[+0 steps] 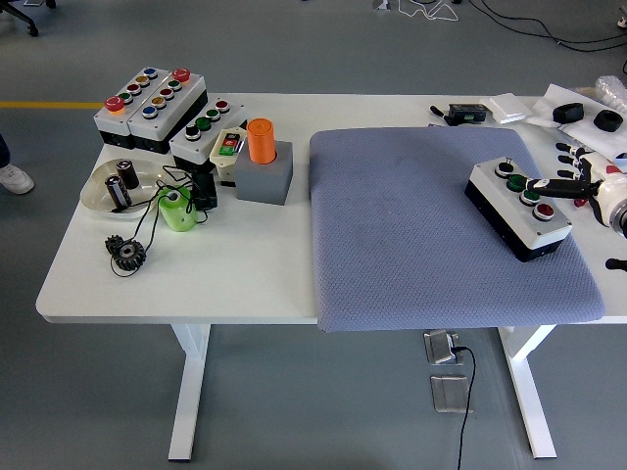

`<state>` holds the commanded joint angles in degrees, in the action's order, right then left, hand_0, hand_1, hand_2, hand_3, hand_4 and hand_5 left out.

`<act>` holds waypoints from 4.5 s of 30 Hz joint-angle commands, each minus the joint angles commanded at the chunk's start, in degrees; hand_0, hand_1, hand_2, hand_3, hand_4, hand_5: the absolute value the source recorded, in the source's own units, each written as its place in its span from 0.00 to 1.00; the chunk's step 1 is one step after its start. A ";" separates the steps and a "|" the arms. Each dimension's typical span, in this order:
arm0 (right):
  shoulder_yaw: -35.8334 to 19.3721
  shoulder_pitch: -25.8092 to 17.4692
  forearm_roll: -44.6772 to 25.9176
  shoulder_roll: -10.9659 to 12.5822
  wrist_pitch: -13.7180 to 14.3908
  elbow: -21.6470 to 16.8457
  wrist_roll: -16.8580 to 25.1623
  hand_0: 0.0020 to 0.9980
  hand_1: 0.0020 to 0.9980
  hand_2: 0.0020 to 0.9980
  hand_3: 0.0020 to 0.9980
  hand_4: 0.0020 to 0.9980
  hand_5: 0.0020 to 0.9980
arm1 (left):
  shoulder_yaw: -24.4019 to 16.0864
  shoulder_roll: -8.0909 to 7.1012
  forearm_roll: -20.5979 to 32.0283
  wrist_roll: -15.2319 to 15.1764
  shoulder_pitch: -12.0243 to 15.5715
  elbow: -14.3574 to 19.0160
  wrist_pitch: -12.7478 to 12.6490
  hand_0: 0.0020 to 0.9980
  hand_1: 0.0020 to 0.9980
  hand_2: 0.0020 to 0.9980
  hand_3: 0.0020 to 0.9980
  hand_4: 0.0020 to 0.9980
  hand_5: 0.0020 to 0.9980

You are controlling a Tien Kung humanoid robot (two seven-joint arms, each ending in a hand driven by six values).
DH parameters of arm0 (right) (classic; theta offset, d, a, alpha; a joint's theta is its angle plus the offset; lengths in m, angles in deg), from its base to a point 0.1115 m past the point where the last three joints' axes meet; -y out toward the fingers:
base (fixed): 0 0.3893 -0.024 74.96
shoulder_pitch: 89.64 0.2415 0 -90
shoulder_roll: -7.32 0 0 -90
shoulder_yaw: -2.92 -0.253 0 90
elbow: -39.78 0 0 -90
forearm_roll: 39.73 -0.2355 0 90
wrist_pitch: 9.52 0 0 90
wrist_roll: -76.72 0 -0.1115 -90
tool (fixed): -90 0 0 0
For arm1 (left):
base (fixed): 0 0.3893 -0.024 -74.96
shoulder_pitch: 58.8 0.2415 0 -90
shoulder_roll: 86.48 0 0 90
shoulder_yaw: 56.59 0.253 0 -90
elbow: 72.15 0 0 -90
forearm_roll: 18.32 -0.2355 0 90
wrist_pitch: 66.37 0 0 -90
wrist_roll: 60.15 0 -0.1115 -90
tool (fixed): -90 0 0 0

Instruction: Pick up the button,place it on the desk,press the button,press the button

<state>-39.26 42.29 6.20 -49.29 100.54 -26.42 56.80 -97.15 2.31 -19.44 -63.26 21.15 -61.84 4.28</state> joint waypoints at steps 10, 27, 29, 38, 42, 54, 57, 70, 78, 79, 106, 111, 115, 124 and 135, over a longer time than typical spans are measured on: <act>0.03 -0.01 -0.01 0.17 -0.13 0.01 -0.17 0.99 0.94 0.99 1.00 0.89 0.17 | 0.03 0.00 0.19 -0.12 -0.12 0.00 0.04 0.66 0.70 0.72 0.52 0.32 0.97; -0.81 -0.21 -0.81 0.15 -0.72 -0.31 0.34 0.99 0.94 0.99 1.00 0.89 0.17 | -1.21 0.16 -0.86 0.30 0.13 0.00 -0.33 0.66 0.71 0.73 0.52 0.32 0.97; -0.99 -0.19 -0.93 0.34 -0.90 -0.52 0.50 0.99 0.94 0.99 1.00 0.89 0.17 | -1.46 0.13 -1.00 0.31 0.10 0.00 -0.32 0.66 0.71 0.73 0.52 0.32 0.97; -1.08 -0.01 -1.71 0.92 -1.17 -0.78 1.44 0.99 0.94 1.00 1.00 0.89 0.18 | -1.87 0.07 -1.08 0.18 -0.13 0.00 -0.32 0.66 0.71 0.73 0.52 0.32 0.96; -1.13 0.10 -2.12 0.85 -1.08 -0.91 2.21 0.99 0.94 1.00 1.00 0.89 0.18 | -2.11 0.08 -1.29 0.21 -0.07 0.00 -0.35 0.66 0.71 0.73 0.52 0.32 0.96; -1.27 0.16 -2.25 0.94 -0.80 -0.89 2.31 0.99 0.94 1.00 1.00 0.89 0.18 | -2.13 0.07 -1.41 0.26 -0.20 0.00 -0.37 0.66 0.71 0.73 0.52 0.32 0.97; -1.35 0.27 -2.21 0.83 -0.80 -0.89 2.30 0.99 0.94 1.00 1.00 0.89 0.18 | -2.31 0.11 -1.30 0.17 -0.22 0.00 -0.37 0.66 0.71 0.73 0.52 0.32 0.97; -1.48 0.83 -0.80 -0.17 -0.49 -0.44 1.72 0.99 0.94 1.00 1.00 0.89 0.19 | -1.89 0.27 -0.85 0.22 -0.03 0.00 -0.28 0.66 0.70 0.72 0.52 0.32 0.97; -0.84 0.60 -0.50 -0.02 -0.61 0.24 1.31 0.99 0.94 1.00 1.00 0.90 0.20 | -1.67 0.24 -0.79 0.22 0.52 0.00 -0.26 0.66 0.71 0.72 0.52 0.32 0.97; -0.70 0.59 -0.58 -0.04 -0.62 0.36 1.31 0.99 0.94 1.00 1.00 0.89 0.20 | -1.62 0.25 -0.79 0.22 0.55 0.00 -0.27 0.65 0.71 0.72 0.52 0.32 0.97; 1.83 0.74 5.63 -1.87 -2.26 4.44 -0.85 0.99 0.94 1.00 1.00 0.89 0.26 | -1.14 0.12 -2.55 0.73 1.96 0.00 -0.32 0.65 0.70 0.72 0.52 0.32 0.97; 2.63 1.33 6.06 -2.32 -2.86 4.98 -1.23 0.99 0.94 1.00 1.00 0.89 0.27 | -1.34 0.15 -2.54 0.74 1.83 0.00 -0.33 0.65 0.70 0.72 0.52 0.32 0.97; 3.42 2.12 6.23 -2.84 -3.25 5.50 -1.44 0.99 0.94 1.00 1.00 0.89 0.27 | -1.28 0.13 -2.23 0.71 1.64 0.00 -0.28 0.65 0.70 0.72 0.52 0.32 0.97; 4.32 2.96 6.51 -3.52 -3.59 6.62 -1.58 0.99 0.94 1.00 1.00 0.89 0.31 | -1.03 0.12 -1.79 0.64 1.48 0.00 -0.22 0.65 0.70 0.72 0.52 0.33 0.97; 4.35 3.33 7.07 -4.06 -3.84 7.39 -1.77 0.99 0.94 1.00 1.00 0.89 0.31 | -0.79 0.12 -1.47 0.66 1.31 0.00 -0.18 0.66 0.70 0.72 0.52 0.33 0.96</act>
<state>-34.91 45.61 13.27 -53.35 96.71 -19.03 55.03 -97.94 2.43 -20.91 -62.60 22.46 -61.84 4.10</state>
